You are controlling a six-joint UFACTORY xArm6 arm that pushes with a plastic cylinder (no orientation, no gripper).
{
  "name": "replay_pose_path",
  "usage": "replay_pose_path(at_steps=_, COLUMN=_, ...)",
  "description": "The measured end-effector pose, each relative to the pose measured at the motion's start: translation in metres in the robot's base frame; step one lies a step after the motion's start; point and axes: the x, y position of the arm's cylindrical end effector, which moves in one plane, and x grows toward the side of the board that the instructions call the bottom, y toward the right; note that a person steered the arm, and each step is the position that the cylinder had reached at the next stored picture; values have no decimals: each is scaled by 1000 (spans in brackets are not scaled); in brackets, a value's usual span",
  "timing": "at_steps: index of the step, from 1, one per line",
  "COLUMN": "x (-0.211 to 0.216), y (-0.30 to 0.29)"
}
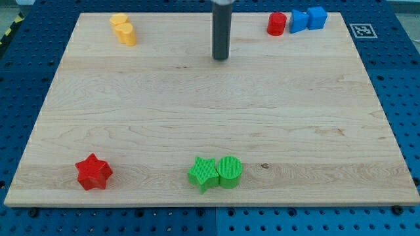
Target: Move the red circle closer to the red star
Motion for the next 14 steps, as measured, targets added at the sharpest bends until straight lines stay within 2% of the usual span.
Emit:
replay_pose_path(at_steps=1, x=-81, y=2)
replay_pose_path(at_steps=2, x=-108, y=25)
replay_pose_path(at_steps=6, x=-107, y=130)
replay_pose_path(at_steps=7, x=-94, y=143)
replay_pose_path(at_steps=10, x=-41, y=145)
replay_pose_path(at_steps=14, x=-36, y=119)
